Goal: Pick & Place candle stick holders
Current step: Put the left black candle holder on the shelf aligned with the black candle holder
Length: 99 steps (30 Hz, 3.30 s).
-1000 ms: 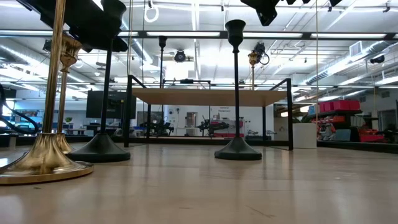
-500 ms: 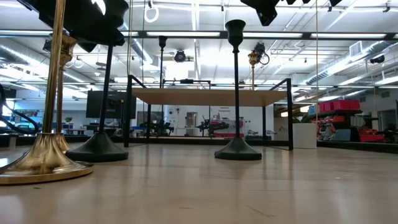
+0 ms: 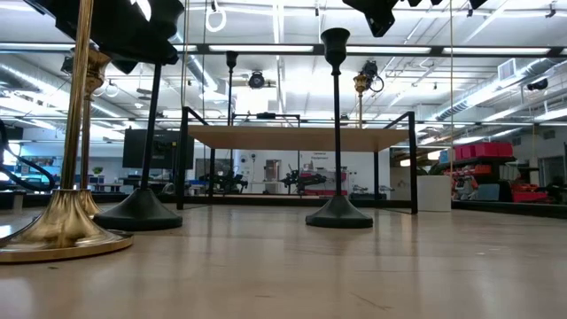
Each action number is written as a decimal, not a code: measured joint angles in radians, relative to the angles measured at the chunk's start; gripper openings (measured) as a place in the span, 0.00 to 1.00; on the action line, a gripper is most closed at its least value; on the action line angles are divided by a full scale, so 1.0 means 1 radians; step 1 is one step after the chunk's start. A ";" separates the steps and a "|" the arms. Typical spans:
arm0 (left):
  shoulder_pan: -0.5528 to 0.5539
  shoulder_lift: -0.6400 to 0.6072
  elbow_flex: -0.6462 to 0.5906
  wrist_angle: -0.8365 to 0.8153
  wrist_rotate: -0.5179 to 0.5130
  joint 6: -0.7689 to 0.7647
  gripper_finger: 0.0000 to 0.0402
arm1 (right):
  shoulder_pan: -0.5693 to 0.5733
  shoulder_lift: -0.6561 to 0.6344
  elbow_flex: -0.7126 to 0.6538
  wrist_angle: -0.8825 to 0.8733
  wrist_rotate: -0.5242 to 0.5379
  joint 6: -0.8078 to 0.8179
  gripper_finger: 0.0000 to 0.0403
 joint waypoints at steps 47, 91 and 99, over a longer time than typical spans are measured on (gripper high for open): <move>0.240 -0.410 0.276 -0.363 -0.112 0.215 0.09 | 0.000 0.000 0.000 -0.002 0.001 -0.011 0.75; 1.239 -0.144 0.455 -0.320 0.735 0.412 0.09 | 0.000 0.000 0.000 -0.016 0.001 -0.045 0.75; 1.283 -0.130 0.455 -0.324 0.782 0.415 0.09 | 0.000 0.000 0.000 -0.018 0.001 -0.058 0.75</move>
